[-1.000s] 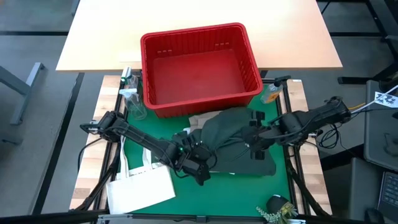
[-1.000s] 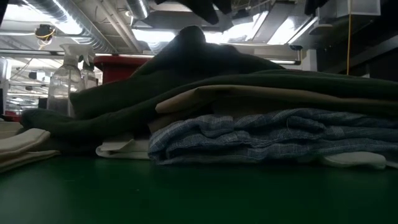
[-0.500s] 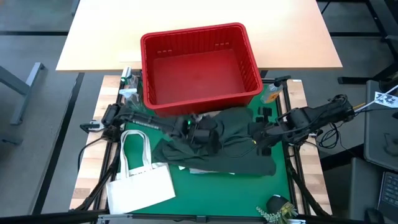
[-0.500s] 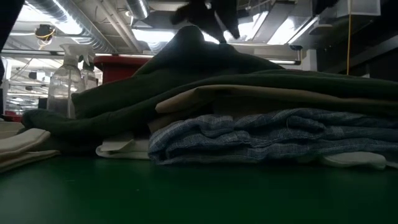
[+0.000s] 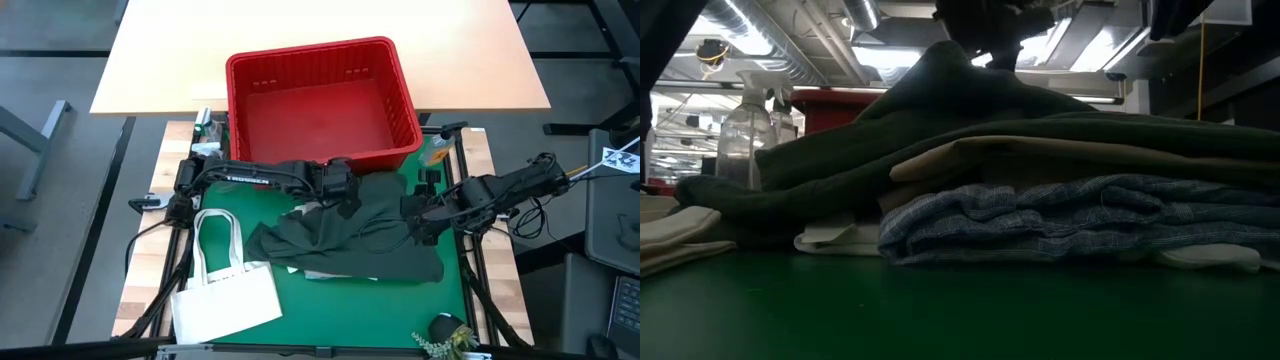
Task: Fold Laundry from Bin
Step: Fold the green polo shirt
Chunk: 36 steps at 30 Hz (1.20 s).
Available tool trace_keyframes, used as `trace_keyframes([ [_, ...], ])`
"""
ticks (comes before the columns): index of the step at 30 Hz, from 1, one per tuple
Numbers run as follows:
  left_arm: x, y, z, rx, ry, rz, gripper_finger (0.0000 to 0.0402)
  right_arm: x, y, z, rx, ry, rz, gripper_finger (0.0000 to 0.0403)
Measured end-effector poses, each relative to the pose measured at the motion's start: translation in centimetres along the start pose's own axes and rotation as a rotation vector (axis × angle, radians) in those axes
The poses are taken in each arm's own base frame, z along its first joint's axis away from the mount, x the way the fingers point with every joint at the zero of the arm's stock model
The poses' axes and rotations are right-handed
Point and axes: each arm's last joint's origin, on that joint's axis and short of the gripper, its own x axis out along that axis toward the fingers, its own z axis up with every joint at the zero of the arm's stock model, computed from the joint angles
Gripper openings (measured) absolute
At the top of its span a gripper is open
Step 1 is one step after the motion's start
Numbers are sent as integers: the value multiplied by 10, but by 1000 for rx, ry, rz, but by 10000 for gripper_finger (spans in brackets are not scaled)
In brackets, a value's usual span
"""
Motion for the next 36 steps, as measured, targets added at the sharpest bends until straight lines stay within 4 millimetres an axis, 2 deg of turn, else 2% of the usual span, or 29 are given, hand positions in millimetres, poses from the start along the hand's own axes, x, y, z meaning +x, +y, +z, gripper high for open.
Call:
trace_keyframes([
  [13, 24, -3, -6, 17, 34, 39, 141, 0, -1, 0, -23, -5, -10, 170],
  [17, 32, -7, -9, 37, 90, -19, 138, 0, -1, 0, -23, -5, -9, 170],
  [20, 33, -11, -9, 67, 97, -71, 114, 0, -1, 0, -23, -5, -9, 170],
  [26, 30, -21, -11, 127, 50, -113, 14, 0, -1, 0, -23, -5, -8, 170],
  [31, 25, -31, -12, 162, 4, -161, 3, 0, -1, 0, -23, -4, -8, 170],
  [36, 8, -45, -13, 214, -73, -244, 1, 0, -1, 0, -23, -5, -9, 170],
])
